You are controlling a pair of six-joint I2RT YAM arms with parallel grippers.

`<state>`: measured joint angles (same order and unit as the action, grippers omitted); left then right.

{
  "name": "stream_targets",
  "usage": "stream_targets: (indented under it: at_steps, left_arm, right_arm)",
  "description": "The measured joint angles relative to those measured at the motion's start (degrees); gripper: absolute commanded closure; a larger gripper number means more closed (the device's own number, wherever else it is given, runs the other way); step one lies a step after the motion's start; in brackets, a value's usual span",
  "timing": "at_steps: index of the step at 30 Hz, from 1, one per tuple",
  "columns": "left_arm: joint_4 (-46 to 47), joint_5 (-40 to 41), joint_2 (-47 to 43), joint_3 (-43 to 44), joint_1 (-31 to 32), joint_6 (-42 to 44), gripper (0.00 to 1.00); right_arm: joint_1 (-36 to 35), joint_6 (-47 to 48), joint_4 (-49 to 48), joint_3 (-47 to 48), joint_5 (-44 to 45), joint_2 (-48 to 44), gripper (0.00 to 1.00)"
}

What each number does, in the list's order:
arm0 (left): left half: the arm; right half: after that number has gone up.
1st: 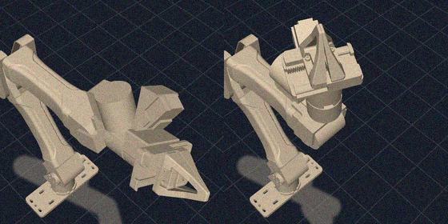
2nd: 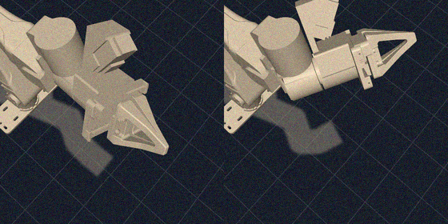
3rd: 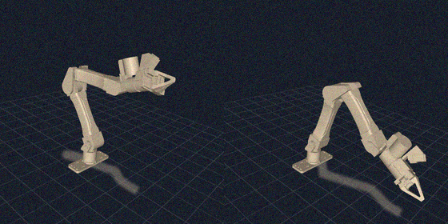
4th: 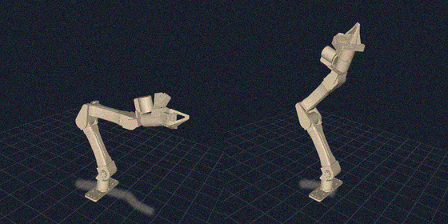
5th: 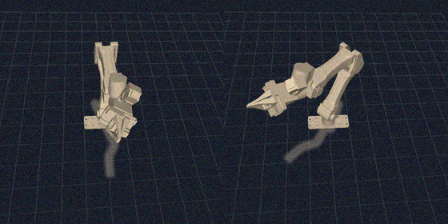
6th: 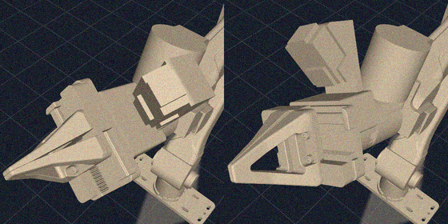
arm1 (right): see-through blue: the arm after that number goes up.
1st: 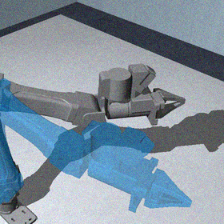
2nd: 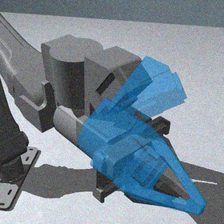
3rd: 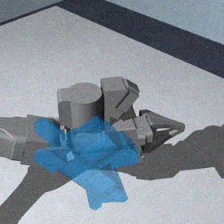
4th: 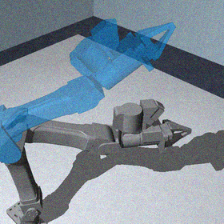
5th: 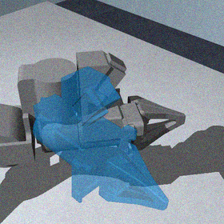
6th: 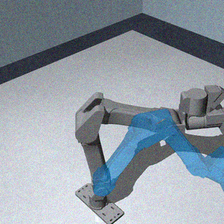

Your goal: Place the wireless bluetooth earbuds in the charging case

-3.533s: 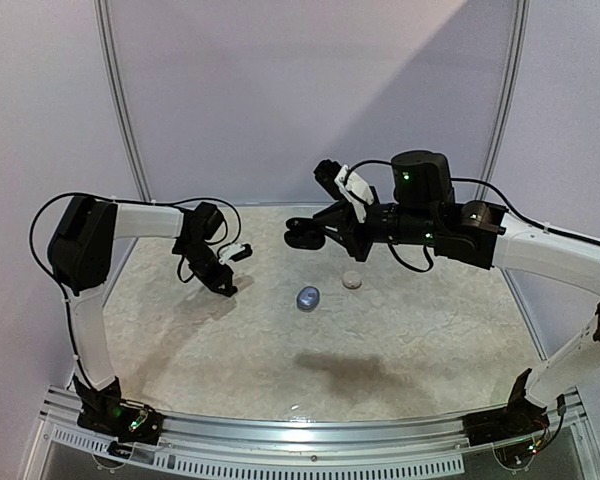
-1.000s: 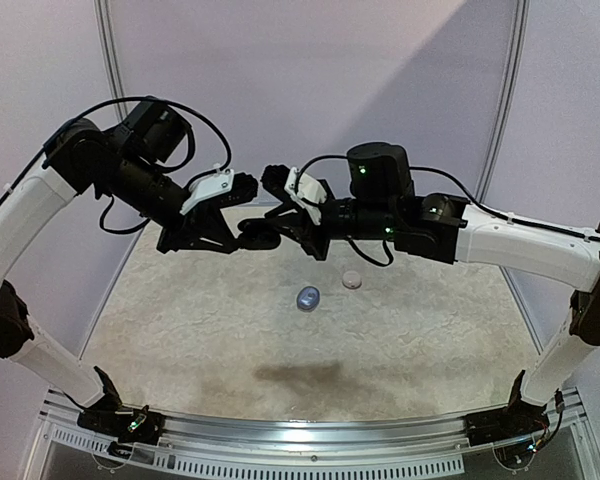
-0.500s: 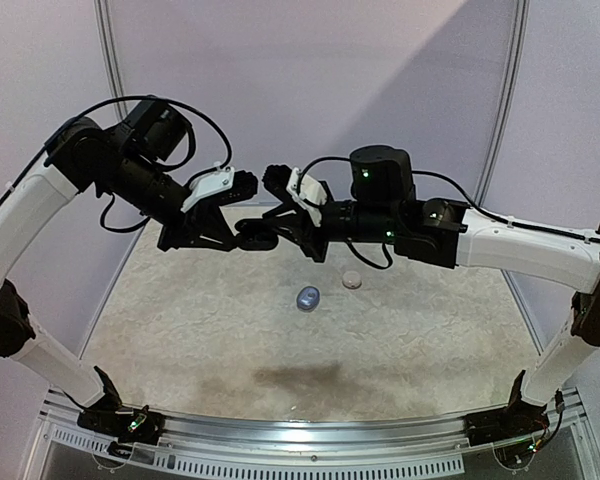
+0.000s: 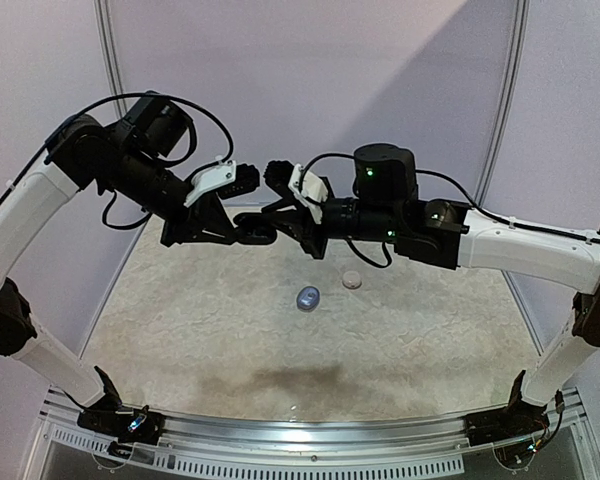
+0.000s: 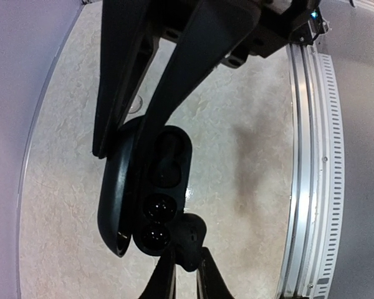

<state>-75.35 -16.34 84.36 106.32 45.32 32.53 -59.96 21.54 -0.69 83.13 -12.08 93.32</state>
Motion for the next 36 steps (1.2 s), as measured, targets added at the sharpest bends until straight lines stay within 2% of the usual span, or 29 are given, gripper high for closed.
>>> stream_targets:
  at_steps: [25, 36]
  left_arm:
    - [0.2, 1.9, 0.6, 0.0, 0.6, 1.6, 1.0]
    - [-0.5, 2.3, 1.7, 0.2, 1.2, 2.8, 0.81]
  right_arm:
    - [-0.9, 0.7, -0.7, -1.1, -0.3, -0.2, 1.0]
    - [-0.9, 1.0, 0.2, -1.1, -0.5, -0.2, 1.0]
